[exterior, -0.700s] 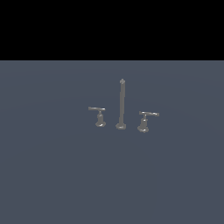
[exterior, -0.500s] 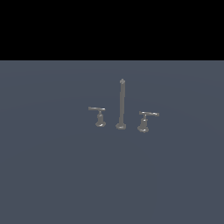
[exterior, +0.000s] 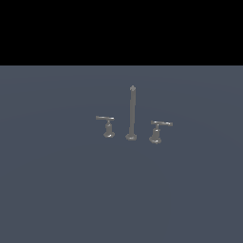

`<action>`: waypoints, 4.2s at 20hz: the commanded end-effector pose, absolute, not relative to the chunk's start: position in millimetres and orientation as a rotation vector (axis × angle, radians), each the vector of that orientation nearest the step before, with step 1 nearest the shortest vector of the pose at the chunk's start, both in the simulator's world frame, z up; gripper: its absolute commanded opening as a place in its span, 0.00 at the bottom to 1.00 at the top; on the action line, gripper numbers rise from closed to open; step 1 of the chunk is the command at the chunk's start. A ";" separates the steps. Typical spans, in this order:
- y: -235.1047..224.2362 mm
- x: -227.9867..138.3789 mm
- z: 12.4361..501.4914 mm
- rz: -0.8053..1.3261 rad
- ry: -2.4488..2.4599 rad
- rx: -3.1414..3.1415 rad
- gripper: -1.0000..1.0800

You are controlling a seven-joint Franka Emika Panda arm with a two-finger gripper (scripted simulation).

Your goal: Turn on the faucet by rotating a designated handle.

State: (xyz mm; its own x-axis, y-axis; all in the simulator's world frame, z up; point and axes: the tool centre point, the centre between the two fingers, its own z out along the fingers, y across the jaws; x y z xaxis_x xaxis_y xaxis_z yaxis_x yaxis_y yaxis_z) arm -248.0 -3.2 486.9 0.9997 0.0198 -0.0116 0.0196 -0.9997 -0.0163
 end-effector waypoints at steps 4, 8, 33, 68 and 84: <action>-3.5 -243.6 485.6 0.018 -0.008 -3.121 0.00; -4.4 -232.9 481.8 0.021 0.050 -3.110 0.00; -43.9 -66.1 368.7 0.086 1.072 -2.815 0.00; -170.4 42.5 95.6 0.007 2.402 -2.017 0.00; -182.1 19.3 88.9 0.001 2.426 -1.996 0.00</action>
State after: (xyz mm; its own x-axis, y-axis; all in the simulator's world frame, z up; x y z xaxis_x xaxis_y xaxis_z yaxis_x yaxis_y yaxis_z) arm 24.4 -180.1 89.0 -0.1922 -0.9813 -0.0002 -0.9813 0.1922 0.0006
